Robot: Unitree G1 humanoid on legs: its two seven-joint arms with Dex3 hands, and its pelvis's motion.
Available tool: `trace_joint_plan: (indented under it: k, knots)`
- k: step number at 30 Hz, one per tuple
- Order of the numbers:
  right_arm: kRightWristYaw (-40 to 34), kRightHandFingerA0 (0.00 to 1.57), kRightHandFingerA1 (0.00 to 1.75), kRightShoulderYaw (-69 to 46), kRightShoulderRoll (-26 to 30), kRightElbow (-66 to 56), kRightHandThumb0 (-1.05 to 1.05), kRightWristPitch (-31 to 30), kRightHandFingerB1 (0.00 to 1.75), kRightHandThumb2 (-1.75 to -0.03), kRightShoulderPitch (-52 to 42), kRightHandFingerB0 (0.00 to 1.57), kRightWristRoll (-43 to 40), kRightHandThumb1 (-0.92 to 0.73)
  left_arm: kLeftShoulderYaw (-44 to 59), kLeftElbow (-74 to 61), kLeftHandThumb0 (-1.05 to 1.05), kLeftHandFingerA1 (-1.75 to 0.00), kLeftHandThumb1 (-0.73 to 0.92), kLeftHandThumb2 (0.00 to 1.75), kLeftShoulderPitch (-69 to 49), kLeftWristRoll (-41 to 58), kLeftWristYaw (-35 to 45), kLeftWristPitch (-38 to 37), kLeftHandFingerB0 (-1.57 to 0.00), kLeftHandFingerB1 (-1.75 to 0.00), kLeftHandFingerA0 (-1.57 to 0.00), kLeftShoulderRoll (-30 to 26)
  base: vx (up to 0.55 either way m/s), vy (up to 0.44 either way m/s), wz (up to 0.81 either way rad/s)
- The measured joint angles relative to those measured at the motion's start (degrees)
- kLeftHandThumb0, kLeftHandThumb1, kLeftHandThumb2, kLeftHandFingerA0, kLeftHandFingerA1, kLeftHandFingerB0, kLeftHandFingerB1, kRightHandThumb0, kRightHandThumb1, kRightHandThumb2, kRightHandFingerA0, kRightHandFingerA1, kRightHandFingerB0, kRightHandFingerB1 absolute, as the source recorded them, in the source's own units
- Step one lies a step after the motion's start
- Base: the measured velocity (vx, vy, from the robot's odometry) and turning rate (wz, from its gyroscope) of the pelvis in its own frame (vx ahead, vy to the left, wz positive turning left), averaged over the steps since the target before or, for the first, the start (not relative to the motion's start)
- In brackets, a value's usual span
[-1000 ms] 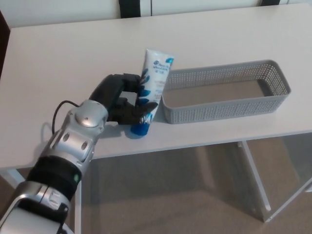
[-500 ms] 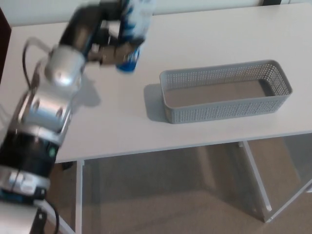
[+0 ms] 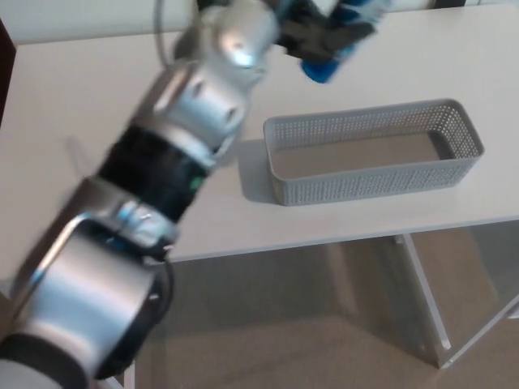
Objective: The robot walks towards a table in front, picks a shampoo with left hand and puts it in a small grey container
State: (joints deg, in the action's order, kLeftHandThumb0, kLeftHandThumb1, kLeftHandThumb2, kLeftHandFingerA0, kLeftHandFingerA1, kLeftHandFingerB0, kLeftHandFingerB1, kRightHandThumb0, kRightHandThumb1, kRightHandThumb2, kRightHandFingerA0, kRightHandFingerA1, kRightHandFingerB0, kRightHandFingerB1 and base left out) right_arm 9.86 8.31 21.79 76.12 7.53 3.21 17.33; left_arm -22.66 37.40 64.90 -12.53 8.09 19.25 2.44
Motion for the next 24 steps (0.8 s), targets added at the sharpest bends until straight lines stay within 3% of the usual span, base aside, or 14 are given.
trace_joint_plan:
  k: [3, 5, 6, 7, 8, 10, 14, 16, 18, 20, 21, 22, 23, 24]
  knots:
    - [0.0, 0.63, 0.48, -0.05, -0.02, 0.0, -0.37, -0.05, 0.4, -0.62, 0.05, 0.5, 0.11, -0.72, -0.8, 5.35, -0.2, -1.0, 0.7, 0.61, 2.13, -0.62, -0.01, 0.03, -0.8, -0.62, -1.08, 3.05, 0.0, 0.0, 0.0]
    - [0.0, 0.63, 0.49, -0.21, -0.06, -0.09, -0.38, -0.07, 0.4, -0.62, 0.25, 0.51, 0.1, -0.72, -1.64, 9.06, -0.22, -0.96, 0.7, 0.6, 2.76, -1.11, -0.06, 0.02, -0.78, -0.57, -1.08, 5.1, 0.0, 0.0, 0.0]
    - [0.0, 0.63, 0.48, -0.22, -0.08, -0.15, -0.39, -0.07, 0.4, -0.62, 0.36, 0.5, 0.11, -0.73, -1.85, 10.13, -0.26, -0.83, 0.68, 0.6, 2.77, -1.28, -0.06, 0.02, -0.68, -0.5, -1.03, 5.57, 0.0, 0.0, 0.0]
    - [0.0, 0.62, 0.48, -0.2, -0.09, -0.2, -0.38, -0.07, 0.4, -0.62, 0.41, 0.5, 0.13, -0.73, -2.15, 11.78, -0.18, -1.05, 0.67, 0.65, 2.75, -1.7, -0.09, 0.02, -0.69, -0.78, -1.06, 6.35, 0.0, 0.0, 0.0]
    - [0.01, 0.62, 0.48, -0.18, -0.09, -0.22, -0.38, -0.08, 0.4, -0.62, 0.44, 0.5, 0.14, -0.73, -2.36, 12.77, -0.18, -1.05, 0.67, 0.65, 2.73, -1.99, -0.13, 0.02, -0.69, -0.78, -1.06, 6.8, 0.0, 0.0, 0.0]
    - [0.02, 0.63, 0.48, -0.18, -0.1, -0.27, -0.37, -0.08, 0.41, -0.62, 0.47, 0.51, 0.13, -0.72, -2.66, 14.06, -0.12, -1.08, 0.69, 0.66, 2.51, -2.43, -0.3, 0.01, -0.66, -0.57, -1.14, 7.32, 0.0, 0.0, 0.0]
    - [0.03, 0.66, 0.49, -0.16, -0.27, -0.28, -0.39, -0.07, 0.4, -0.62, 0.74, 0.52, 0.13, -0.71, -3.32, 16.09, -0.2, -1.03, 0.71, 0.61, 0.04, -3.37, -0.76, -0.32, -0.59, -0.46, -1.15, 7.7, 0.0, 0.0, 0.0]
    - [0.03, 0.63, 0.47, -0.13, -0.32, -0.27, -0.38, -0.07, 0.4, -0.61, 0.8, 0.51, 0.15, -0.72, -3.36, 16.6, -0.19, -0.96, 0.74, 0.62, -1.09, -3.7, -0.77, -0.51, -0.52, -0.42, -1.06, 7.58, 0.0, 0.0, 0.0]
    - [0.03, 0.64, 0.47, -0.11, -0.34, -0.24, -0.38, -0.07, 0.4, -0.61, 0.88, 0.53, 0.16, -0.7, -3.36, 17.23, -0.19, -0.99, 0.72, 0.6, -1.63, -4.17, -0.87, -0.63, -0.56, -0.43, -0.96, 7.34, 0.0, 0.0, 0.0]
    - [0.02, 0.65, 0.47, -0.02, -0.38, -0.12, -0.38, -0.08, 0.4, -0.61, 0.97, 0.52, 0.21, -0.7, -3.41, 17.65, -0.23, -0.84, 0.72, 0.62, -1.96, -4.59, -1.27, -0.82, -0.64, -0.46, -0.97, 6.87, 0.0, 0.0, 0.0]
    - [0.01, 0.64, 0.47, 0.07, -0.43, -0.08, -0.38, -0.13, 0.4, -0.61, 1.0, 0.53, 0.24, -0.71, -3.42, 17.84, -0.27, -0.95, 0.7, 0.61, -2.16, -4.88, -1.57, -0.94, -0.67, -0.48, -0.97, 6.46, 0.0, 0.0, 0.0]
    - [0.01, 0.64, 0.47, 0.11, -0.45, -0.04, -0.38, -0.18, 0.4, -0.61, 1.03, 0.53, 0.25, -0.71, -3.48, 18.01, -0.27, -0.95, 0.7, 0.61, -2.2, -5.07, -1.74, -1.01, -0.67, -0.48, -0.97, 6.31, 0.0, 0.0, 0.0]
    - [0.01, 0.65, 0.47, 0.1, -0.5, -0.02, -0.38, -0.22, 0.41, -0.61, 1.09, 0.54, 0.25, -0.69, -3.75, 18.18, -0.23, -1.0, 0.67, 0.6, -2.38, -5.47, -2.12, -1.37, -0.8, -0.66, -0.82, 6.0, 0.0, 0.0, 0.0]
    - [0.01, 0.65, 0.47, 0.1, -0.53, -0.01, -0.38, -0.23, 0.41, -0.61, 1.1, 0.54, 0.24, -0.69, -3.84, 18.23, -0.23, -1.0, 0.67, 0.6, -2.49, -5.6, -2.3, -1.62, -0.8, -0.66, -0.82, 5.89, 0.0, 0.0, 0.0]
